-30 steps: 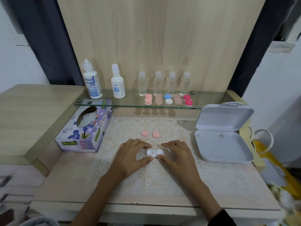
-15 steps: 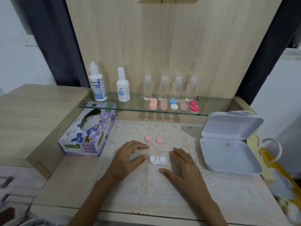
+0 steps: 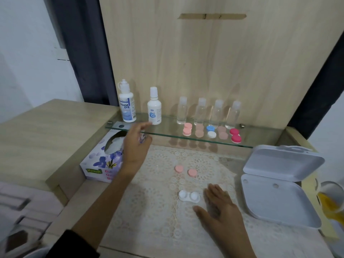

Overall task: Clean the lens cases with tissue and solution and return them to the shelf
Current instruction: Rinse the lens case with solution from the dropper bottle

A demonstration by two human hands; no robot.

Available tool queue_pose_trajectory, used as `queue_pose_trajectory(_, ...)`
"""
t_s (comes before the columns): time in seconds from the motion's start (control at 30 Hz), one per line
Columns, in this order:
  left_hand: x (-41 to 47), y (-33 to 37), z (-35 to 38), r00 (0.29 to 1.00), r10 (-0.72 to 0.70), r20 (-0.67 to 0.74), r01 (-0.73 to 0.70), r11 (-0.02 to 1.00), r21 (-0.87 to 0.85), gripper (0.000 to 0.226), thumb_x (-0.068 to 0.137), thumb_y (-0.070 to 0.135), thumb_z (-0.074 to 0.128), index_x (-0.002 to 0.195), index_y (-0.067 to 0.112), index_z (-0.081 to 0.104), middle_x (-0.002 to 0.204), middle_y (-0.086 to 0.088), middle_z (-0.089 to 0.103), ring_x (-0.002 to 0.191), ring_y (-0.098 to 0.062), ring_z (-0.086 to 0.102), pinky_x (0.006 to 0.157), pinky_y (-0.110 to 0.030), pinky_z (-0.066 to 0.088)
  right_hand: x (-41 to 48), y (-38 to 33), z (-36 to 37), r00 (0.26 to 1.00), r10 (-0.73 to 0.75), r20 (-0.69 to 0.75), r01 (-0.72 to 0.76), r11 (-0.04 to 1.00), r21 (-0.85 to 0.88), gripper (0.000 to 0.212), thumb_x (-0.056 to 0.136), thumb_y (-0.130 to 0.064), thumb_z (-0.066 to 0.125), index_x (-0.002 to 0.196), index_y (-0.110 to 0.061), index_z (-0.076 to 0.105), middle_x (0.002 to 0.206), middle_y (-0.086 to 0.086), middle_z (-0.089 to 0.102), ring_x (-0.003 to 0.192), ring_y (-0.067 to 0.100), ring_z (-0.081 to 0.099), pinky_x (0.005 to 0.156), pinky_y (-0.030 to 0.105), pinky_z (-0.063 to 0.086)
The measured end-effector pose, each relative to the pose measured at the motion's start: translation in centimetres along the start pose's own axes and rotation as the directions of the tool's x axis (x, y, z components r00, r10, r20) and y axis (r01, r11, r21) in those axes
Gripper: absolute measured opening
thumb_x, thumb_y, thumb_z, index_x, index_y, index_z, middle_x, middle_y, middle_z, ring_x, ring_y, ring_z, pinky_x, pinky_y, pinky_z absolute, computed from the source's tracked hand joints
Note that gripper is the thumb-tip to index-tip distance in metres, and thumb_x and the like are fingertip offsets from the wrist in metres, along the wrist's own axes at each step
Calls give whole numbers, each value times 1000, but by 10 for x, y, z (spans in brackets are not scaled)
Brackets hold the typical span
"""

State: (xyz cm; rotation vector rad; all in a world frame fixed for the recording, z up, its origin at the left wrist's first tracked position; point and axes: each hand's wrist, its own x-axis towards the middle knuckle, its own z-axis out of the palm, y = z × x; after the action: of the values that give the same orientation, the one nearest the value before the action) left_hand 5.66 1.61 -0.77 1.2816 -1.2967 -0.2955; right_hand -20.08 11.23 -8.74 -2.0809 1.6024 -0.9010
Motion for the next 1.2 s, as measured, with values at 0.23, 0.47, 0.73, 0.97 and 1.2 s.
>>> queue_pose_trajectory(0.23,61,-1,24,980,-198,-7,198,979,56,81,82,12,70,147,8,21,153,-9,25,139,-19,24,112,-24,23,-1,2,-1,1000,12,-11,-12,999,53,61,79,-34,74,134,-14,55,140,-17,35,136,-4,21,114,16,7)
queue_pose_trajectory(0.47,86,-14,34,954,-291,70,289,957,38,74,87,20,66,146,9,23,143,-10,44,129,-23,45,108,-37,34,-2,-2,-2,1000,6,-17,-5,996,85,69,73,-46,60,135,-15,55,140,-18,35,136,-3,21,116,20,10)
queue_pose_trajectory(0.73,34,6,9,997,-69,41,66,995,77,42,86,28,68,123,18,51,111,5,60,99,-13,59,86,-33,49,-1,-2,-1,1000,6,-19,-5,998,65,68,76,-48,57,136,-16,54,149,-9,40,141,-2,22,116,16,7)
queue_pose_trajectory(0.97,-76,10,-30,964,-67,257,56,997,51,39,73,47,71,108,43,54,102,22,63,92,1,60,76,-15,46,-1,-1,-1,999,-2,-44,4,999,44,59,82,-41,64,135,-17,55,148,-9,41,139,-6,22,113,11,5)
queue_pose_trajectory(1.2,-116,-4,-26,954,-95,283,70,993,100,45,63,49,73,102,47,50,102,33,60,96,8,56,76,-2,40,-6,-4,-1,998,-56,27,59,994,-96,63,90,-48,42,145,-18,41,156,-5,28,145,1,10,114,14,-5)
